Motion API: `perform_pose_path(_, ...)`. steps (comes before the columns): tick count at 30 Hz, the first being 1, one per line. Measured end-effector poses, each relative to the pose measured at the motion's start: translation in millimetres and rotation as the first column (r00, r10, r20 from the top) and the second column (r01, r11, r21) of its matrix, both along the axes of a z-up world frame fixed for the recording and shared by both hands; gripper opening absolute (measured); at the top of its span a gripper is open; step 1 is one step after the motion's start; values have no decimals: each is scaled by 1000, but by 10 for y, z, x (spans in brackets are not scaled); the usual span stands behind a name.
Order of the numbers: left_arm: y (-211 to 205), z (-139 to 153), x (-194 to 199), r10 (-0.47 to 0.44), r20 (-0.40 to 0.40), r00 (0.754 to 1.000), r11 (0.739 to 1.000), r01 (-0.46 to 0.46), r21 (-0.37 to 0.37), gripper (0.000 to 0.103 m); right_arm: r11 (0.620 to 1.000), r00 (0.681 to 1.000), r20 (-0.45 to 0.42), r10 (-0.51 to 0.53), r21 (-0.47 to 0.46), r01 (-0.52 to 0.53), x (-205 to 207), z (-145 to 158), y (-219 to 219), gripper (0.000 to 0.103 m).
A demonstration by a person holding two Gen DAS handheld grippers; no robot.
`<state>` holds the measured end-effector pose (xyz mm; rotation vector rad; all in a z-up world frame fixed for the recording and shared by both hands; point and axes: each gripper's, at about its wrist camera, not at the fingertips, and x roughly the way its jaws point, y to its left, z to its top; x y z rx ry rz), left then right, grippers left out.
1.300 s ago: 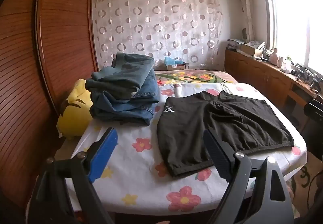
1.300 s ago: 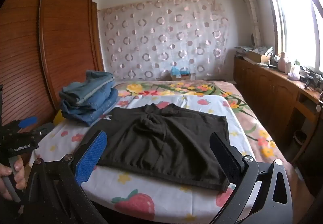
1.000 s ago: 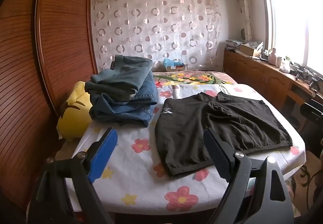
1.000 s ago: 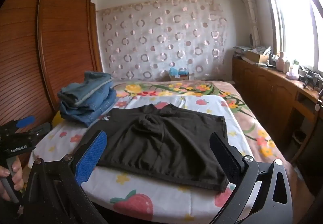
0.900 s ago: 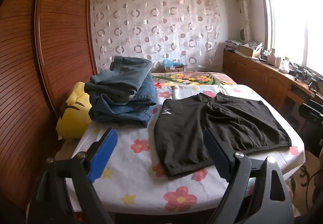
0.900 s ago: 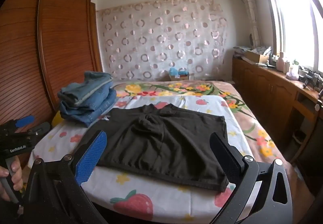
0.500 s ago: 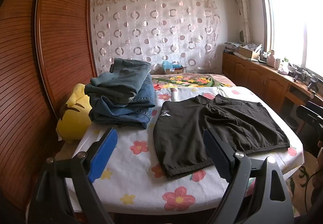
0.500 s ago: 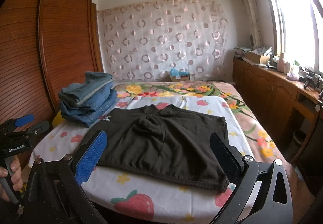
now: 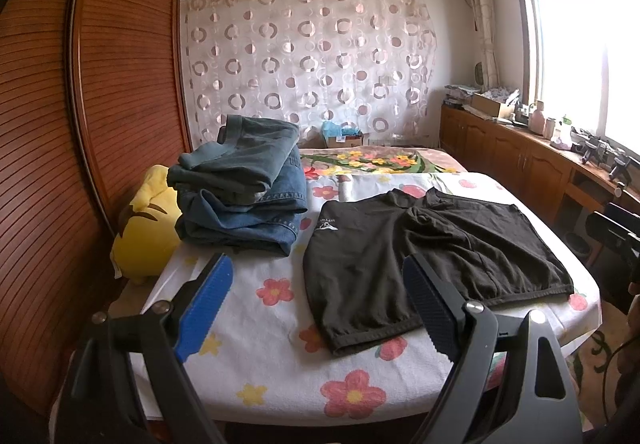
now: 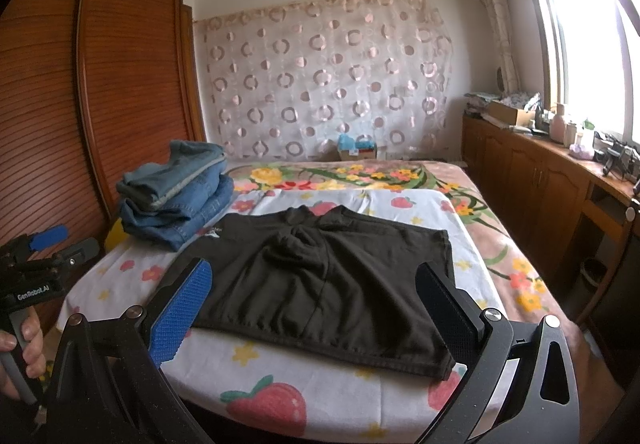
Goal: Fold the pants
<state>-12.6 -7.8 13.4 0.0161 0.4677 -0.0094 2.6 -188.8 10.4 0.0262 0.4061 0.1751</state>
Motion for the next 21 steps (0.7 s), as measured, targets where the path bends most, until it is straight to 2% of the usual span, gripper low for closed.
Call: perform_pose_path(21, -2, 37, -28, 0, 2, 1000, 1000, 0, -5, 88, 1000, 1000, 0, 0, 0, 0, -3, 2, 6, 103)
